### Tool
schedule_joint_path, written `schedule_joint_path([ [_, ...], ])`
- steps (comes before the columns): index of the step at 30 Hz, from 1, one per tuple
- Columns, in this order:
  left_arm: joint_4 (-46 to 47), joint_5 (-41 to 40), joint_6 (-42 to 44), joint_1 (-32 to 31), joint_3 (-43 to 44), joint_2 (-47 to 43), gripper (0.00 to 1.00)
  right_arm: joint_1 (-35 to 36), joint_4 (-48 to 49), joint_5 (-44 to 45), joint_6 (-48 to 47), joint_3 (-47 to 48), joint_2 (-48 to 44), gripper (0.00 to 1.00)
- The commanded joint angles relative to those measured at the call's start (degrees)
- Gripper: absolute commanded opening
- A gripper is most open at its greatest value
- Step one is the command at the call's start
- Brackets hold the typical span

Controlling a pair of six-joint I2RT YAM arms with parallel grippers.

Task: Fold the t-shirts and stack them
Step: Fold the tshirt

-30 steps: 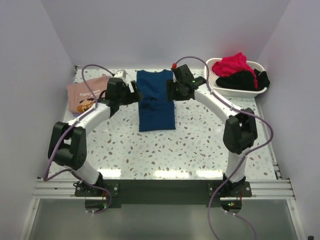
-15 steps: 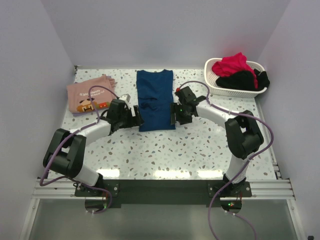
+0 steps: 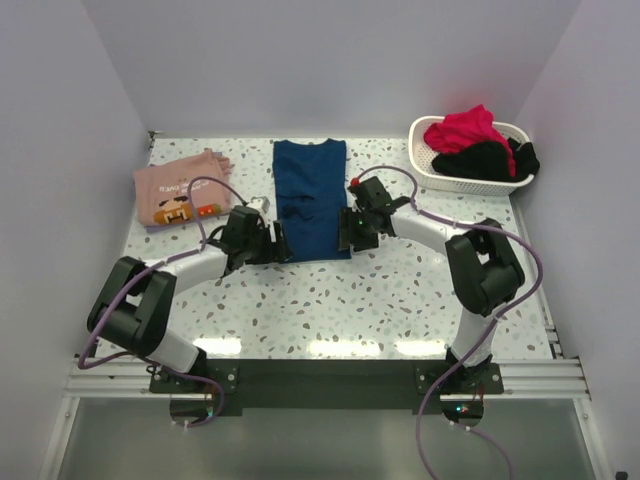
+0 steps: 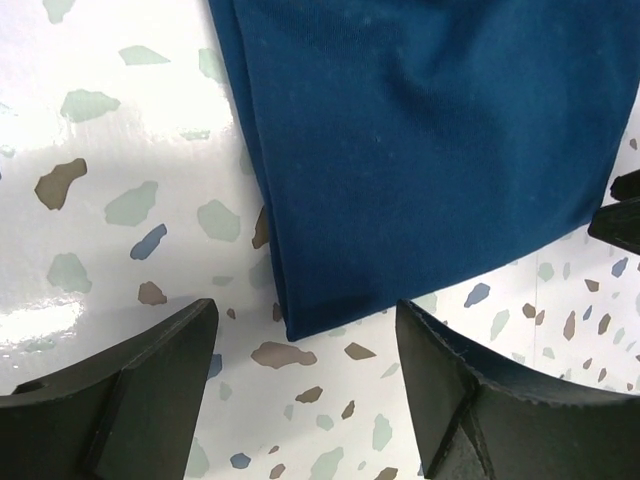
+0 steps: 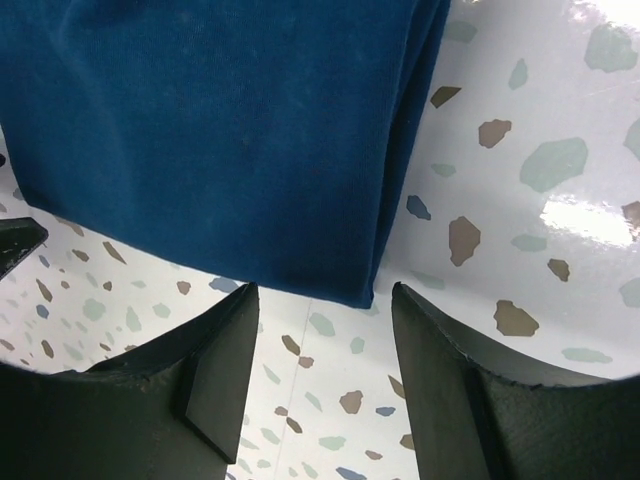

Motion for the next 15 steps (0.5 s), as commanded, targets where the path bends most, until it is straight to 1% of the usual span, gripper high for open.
schedule_joint_path([
  [1,2.8,-0.73,-0.77,-0.39,-0.85,0.73,0.76,-0.01,2.89,-2.54,1.36,-0.76,1.69,0.58],
  [6,3.42,-0.81,-0.94,-1.27,-1.29,2.23,0.7,0.34,3.34,-2.19,1.98,-1.9,2.04,0.57],
  [9,4.29,-0.9,-1.03,-1.36,-1.82,3.02,0.65,0.35,3.42,-2.02,1.89,-2.43,2.56,0.56],
  [10,4.47,-0.81,-1.03,-1.45,-1.99,3.37,0.62,0.35,3.77,-2.02,1.98,-2.52,2.74,0.55],
  [12,4.82,-0.54,-1.03,-1.45,-2.08,3.98,0.57,0.35,3.86,-2.19,2.06,-2.61,3.44,0.51],
  [13,4.91,-0.37,-0.95,-1.54,-2.17,4.07,0.52,0.35,3.95,-2.54,1.98,-2.61,3.62,0.46],
  [15,5.09,-0.19,-0.94,-1.62,-2.43,4.16,0.47,0.52,4.04,-2.72,1.98,-2.69,3.62,0.39],
])
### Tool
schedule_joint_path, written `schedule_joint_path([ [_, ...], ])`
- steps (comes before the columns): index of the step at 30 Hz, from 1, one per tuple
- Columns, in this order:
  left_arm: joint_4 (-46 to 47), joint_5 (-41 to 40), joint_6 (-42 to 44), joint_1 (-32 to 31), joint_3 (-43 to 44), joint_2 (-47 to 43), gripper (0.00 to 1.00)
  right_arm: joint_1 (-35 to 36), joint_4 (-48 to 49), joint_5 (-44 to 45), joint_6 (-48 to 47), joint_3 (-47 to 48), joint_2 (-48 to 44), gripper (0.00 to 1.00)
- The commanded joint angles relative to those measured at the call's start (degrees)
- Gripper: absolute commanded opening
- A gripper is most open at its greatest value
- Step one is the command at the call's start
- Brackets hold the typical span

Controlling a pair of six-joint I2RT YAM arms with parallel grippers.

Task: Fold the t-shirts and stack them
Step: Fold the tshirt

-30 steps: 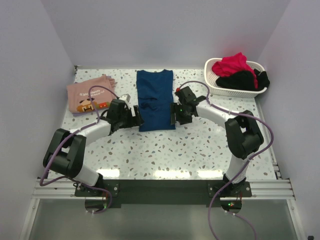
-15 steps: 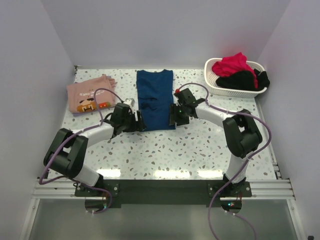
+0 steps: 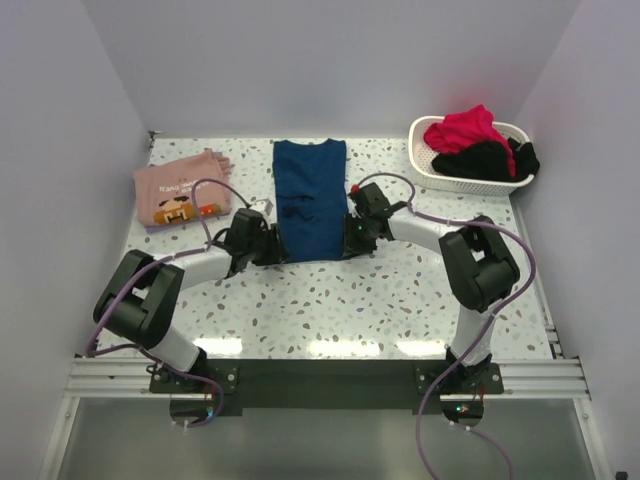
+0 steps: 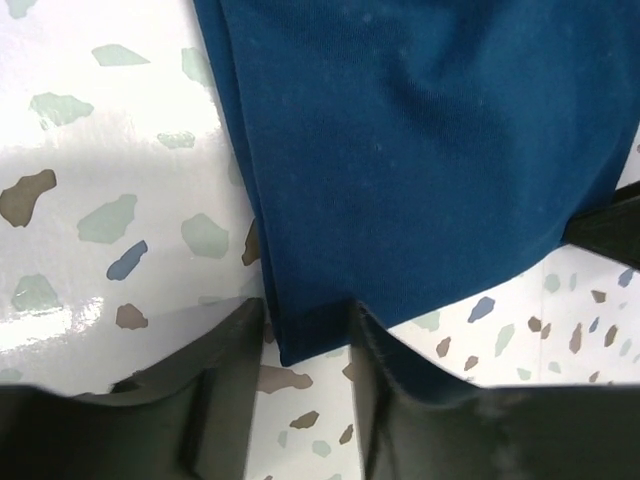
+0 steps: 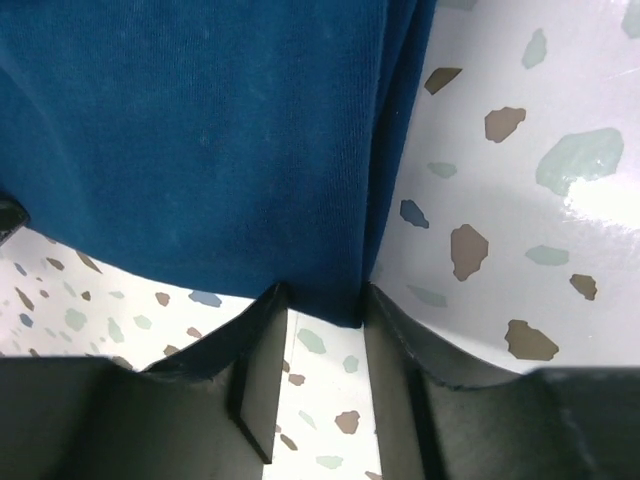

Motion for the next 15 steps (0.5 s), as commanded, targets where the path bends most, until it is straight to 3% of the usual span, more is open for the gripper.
schedule_joint_path([
  [1,0.98,0.11,0.13,-0.64,-1.69,1.08,0.41,0.32,1.26,-1.69,0.29,-0.62,1.06,0.31],
  [3,1.33,0.55,0.13,-0.64,-2.04,0.73,0.34,0.41,0.91,-2.13,0.03,-0.53,0.45,0.24],
  [8,2.74,4.77,-0.84,-0.82,-2.4,-1.29,0.01,0.59,-1.11,-2.66,-0.94,-0.44,-2.09,0.05],
  [10,2.56,6.0,-1.71,-1.08,-2.13,-2.52,0.0,0.76,-2.51,-2.66,-1.2,-0.44,-3.85,0.0],
  [15,-2.53,6.18,-2.07,-1.34,-0.9,-9.37,0.0,1.64,-5.5,-2.13,-1.82,-1.76,-9.12,0.0],
])
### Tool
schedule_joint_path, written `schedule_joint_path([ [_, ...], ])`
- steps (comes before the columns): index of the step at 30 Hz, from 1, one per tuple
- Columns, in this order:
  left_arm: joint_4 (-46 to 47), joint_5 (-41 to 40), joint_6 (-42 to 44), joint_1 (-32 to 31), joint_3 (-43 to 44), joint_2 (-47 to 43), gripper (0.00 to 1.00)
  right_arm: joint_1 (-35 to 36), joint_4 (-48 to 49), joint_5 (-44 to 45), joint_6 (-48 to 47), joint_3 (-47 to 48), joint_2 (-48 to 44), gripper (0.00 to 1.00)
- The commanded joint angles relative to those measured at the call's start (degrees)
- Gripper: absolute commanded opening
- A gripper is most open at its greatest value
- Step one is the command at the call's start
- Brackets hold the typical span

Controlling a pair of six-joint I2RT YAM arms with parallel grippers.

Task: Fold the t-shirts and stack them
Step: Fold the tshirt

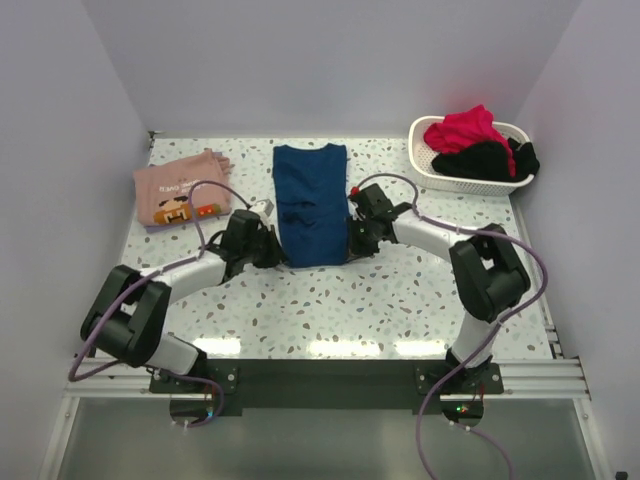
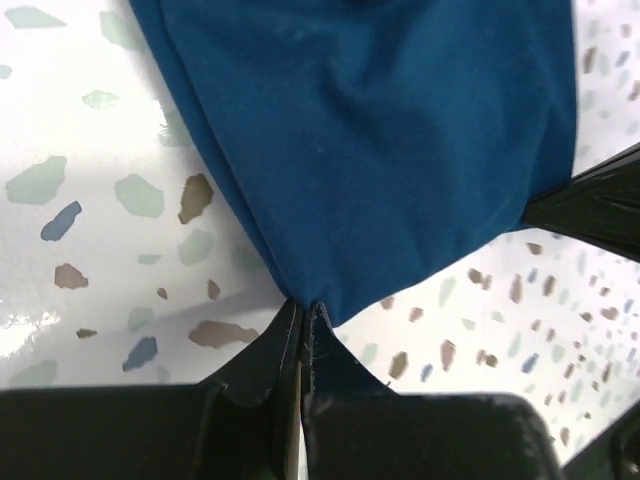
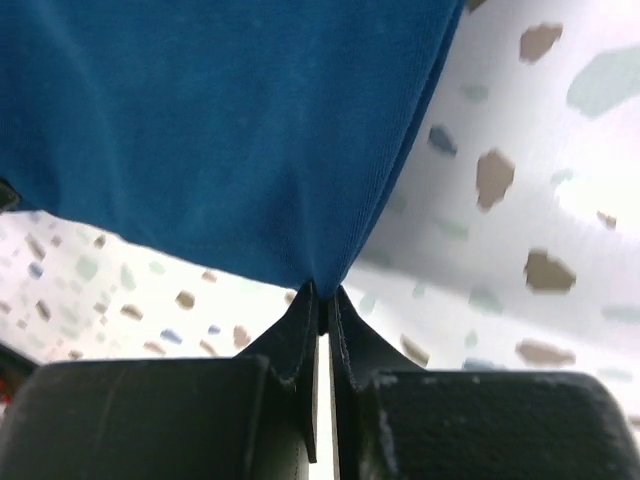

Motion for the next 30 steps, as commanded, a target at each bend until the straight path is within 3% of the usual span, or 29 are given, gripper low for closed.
schedule_joint_path([
  [1,-2.49,2.07,-0.93,-0.43,0.74,-6.68,0.0,0.92,-3.9,-0.93,-1.07,-0.8,-8.51,0.0],
  [5,-6.7,1.98,-1.46,-0.51,0.04,-14.32,0.0,1.1,-6.28,0.47,-1.07,-2.03,-14.92,0.0],
  [17,-15.05,6.2,0.91,-2.45,-2.07,-23.91,0.0,3.73,-15.77,2.67,-2.83,-5.45,-22.94,0.0],
  [22,-17.96,13.84,2.58,-2.8,-2.42,-27.79,0.0,6.89,-20.77,3.81,-1.08,-7.3,-28.47,0.0],
  [30,-21.56,14.29,-2.25,-4.47,-6.38,-36.04,0.0,11.82,-25.44,6.1,5.25,-9.5,-36.38,0.0],
])
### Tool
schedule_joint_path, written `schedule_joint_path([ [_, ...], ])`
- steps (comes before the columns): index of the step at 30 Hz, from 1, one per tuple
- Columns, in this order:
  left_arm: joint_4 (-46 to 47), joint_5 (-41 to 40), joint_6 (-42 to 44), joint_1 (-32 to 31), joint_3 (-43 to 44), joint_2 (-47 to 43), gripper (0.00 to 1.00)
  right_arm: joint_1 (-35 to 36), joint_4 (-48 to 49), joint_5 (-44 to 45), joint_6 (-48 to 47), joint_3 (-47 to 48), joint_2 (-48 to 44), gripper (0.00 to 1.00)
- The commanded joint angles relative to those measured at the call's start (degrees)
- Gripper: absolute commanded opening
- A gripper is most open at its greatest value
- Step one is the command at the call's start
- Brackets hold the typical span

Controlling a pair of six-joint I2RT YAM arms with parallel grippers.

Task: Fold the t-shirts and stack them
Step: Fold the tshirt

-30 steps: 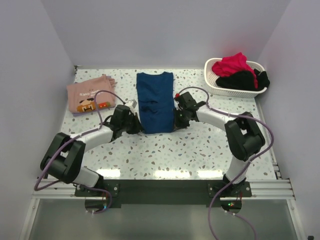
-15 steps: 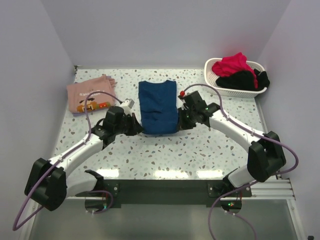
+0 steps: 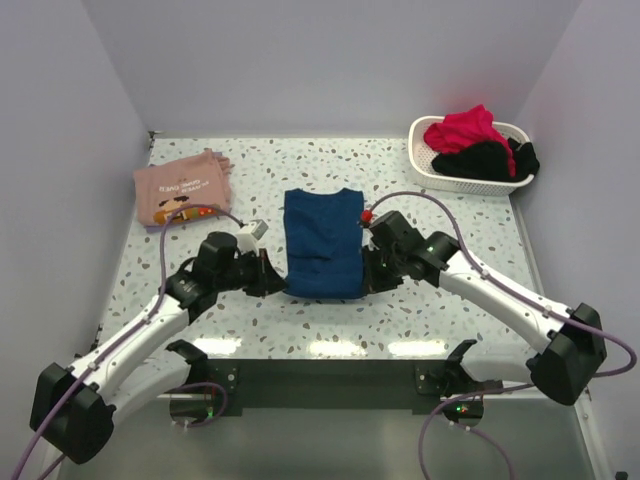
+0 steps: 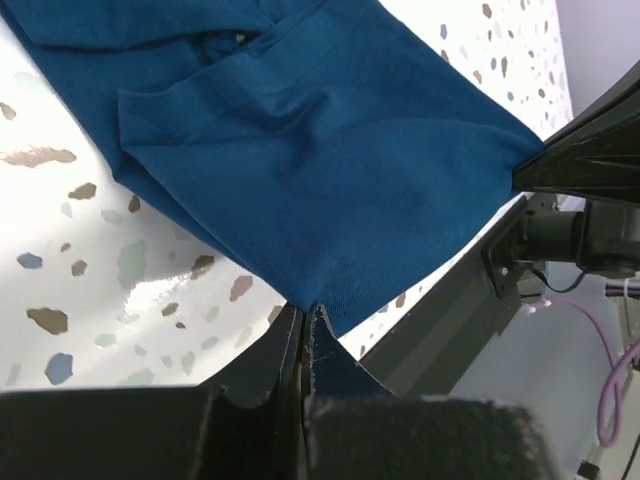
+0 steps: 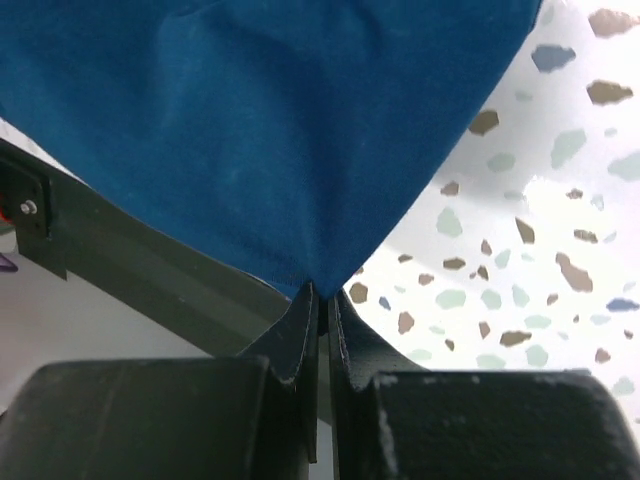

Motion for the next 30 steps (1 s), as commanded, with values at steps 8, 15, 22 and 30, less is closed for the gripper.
schedule_joint_path([
  [8,2.73,0.97,-6.01,-0.38,0.4,-5.7,0.0,0.76,-7.06,6.42,5.15,1.26,-7.37,0.0],
  [15,5.46,-3.07,-2.85,-0.3,7.77,3.53,0.0,0.06,-5.48,15.74,1.56,10.3,-2.98,0.0],
  [22,8.45,-4.91,-1.27,-0.12,12.96,12.23,0.0,-5.12,-1.79,15.13,-3.54,17.07,5.37,0.0],
  [30,12.14,-4.65,-1.62,2.78,15.6,18.13,0.0,-9.69,1.11,12.58,-7.76,20.77,12.05,0.0],
])
